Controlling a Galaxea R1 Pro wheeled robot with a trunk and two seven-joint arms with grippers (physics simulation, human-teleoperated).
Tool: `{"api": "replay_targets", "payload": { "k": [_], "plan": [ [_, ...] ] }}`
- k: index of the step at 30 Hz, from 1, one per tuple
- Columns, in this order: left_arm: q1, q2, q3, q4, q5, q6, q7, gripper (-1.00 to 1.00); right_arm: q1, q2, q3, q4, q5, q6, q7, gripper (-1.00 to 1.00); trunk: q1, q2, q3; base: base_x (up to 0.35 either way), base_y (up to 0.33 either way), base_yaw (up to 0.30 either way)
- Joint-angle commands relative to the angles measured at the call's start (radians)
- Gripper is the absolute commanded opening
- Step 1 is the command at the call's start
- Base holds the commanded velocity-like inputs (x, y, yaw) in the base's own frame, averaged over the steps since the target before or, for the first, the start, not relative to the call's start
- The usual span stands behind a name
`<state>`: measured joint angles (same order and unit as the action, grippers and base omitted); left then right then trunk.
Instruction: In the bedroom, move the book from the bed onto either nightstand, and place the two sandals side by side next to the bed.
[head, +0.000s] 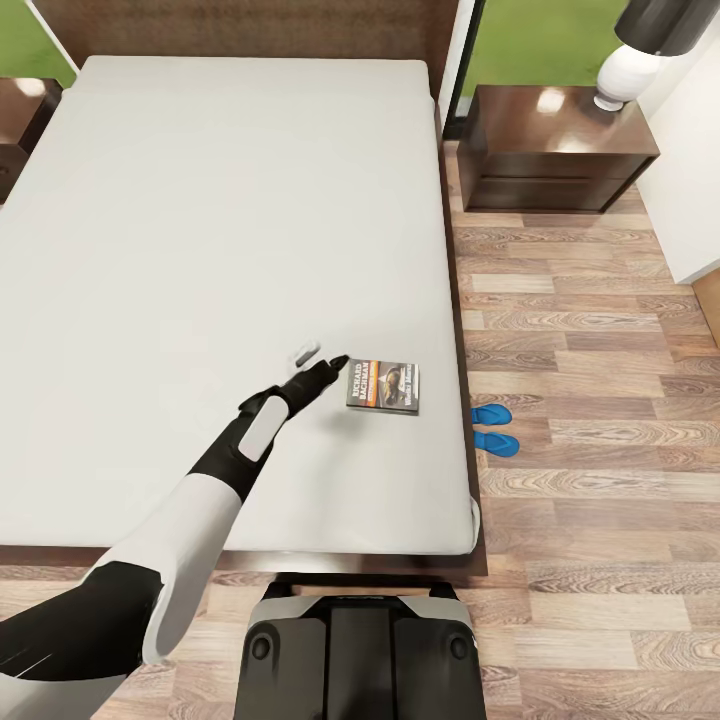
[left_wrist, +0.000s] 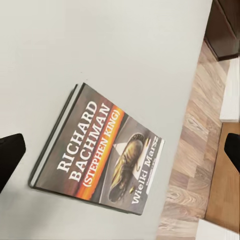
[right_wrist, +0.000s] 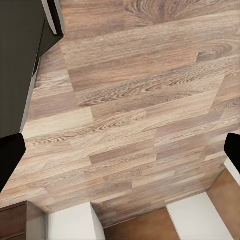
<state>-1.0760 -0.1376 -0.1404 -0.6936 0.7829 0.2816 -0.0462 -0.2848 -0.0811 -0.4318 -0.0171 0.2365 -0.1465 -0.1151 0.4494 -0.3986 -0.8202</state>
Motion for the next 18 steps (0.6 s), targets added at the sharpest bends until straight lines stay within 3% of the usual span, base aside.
{"api": "replay_targets", "payload": {
  "k": [1,8,18],
  "plan": [
    [0.000,0.000,0.000,-0.001,0.006,-0.010,-0.004,1.00,-0.001,0.000,-0.008,0.002,0.010,-0.004,-0.003,1.00,0.001,-0.001,-0.001,0.000,0.000,0.000],
    [0.000,0.001,-0.016,0.004,0.007,-0.064,-0.068,1.00,-0.001,0.000,-0.008,0.002,0.010,-0.004,-0.004,1.00,0.001,-0.001,-0.001,0.000,0.000,0.000],
    [0.001,0.001,-0.025,0.008,0.011,-0.068,-0.141,1.00,-0.001,0.000,-0.008,0.002,0.010,-0.004,-0.003,1.00,0.001,-0.001,-0.001,0.000,0.000,0.000]
  ]
}}
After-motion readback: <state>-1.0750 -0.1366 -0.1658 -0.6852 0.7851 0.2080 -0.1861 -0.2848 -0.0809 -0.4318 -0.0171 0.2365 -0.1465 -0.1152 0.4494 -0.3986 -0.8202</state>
